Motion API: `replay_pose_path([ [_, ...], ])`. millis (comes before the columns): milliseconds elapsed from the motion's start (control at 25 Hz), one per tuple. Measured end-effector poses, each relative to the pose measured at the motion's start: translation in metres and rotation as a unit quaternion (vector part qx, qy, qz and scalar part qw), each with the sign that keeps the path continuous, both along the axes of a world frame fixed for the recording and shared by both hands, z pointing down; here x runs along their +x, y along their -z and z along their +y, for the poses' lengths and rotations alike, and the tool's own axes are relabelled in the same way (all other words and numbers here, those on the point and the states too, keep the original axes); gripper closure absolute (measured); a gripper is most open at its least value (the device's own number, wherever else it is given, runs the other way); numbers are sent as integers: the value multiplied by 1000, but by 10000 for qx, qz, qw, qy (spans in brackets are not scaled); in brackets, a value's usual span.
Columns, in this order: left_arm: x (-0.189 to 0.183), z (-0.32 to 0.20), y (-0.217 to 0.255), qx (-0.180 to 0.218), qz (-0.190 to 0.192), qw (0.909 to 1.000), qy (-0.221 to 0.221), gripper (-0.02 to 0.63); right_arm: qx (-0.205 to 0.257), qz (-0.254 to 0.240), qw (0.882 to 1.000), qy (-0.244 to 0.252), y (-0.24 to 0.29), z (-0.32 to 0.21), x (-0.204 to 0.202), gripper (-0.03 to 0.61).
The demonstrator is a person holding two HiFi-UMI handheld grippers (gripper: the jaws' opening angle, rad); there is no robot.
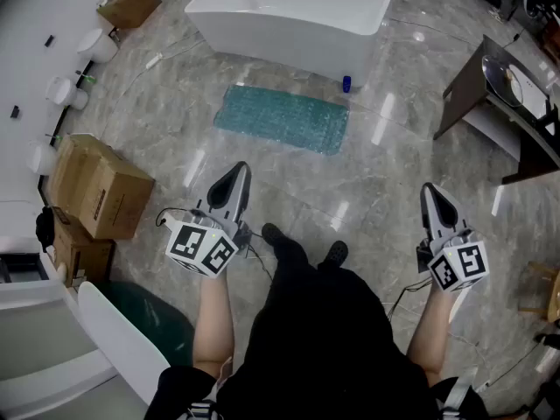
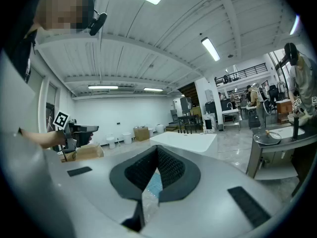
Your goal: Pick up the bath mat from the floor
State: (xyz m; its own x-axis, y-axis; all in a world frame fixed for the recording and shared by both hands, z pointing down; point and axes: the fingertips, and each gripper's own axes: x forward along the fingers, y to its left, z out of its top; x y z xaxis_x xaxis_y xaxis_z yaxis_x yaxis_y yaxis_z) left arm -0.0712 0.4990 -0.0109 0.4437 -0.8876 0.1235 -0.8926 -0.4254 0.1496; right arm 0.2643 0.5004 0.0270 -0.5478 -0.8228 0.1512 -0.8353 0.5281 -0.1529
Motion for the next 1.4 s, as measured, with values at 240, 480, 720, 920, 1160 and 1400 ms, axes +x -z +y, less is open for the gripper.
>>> replay_pose_path([
  [240,17,-2,-2,35,-104,9999,-93,609,121,19,9998,157,4,-2,-9,565],
  [480,25,3,-3,3,-187,9998,-76,609,141,71,9995,281,5,1,-14,566],
  [720,19,1,-8,-126,-253,9996,-57,609,74,-294,9995,132,3,-12,-10,565],
  [920,2,-16,-24,-280,-237,9993,-68,609,-161,-270,9995,73,-14,-29,-30,565],
  [1160,-12,-75,-45,-386,-81,9989,-239,609,-409,-108,9991,84,-27,-71,-56,565],
  [1400,-38,-160,-40,-242,-11,9990,-387,609,-384,163,9990,170,-13,-147,-93,565],
])
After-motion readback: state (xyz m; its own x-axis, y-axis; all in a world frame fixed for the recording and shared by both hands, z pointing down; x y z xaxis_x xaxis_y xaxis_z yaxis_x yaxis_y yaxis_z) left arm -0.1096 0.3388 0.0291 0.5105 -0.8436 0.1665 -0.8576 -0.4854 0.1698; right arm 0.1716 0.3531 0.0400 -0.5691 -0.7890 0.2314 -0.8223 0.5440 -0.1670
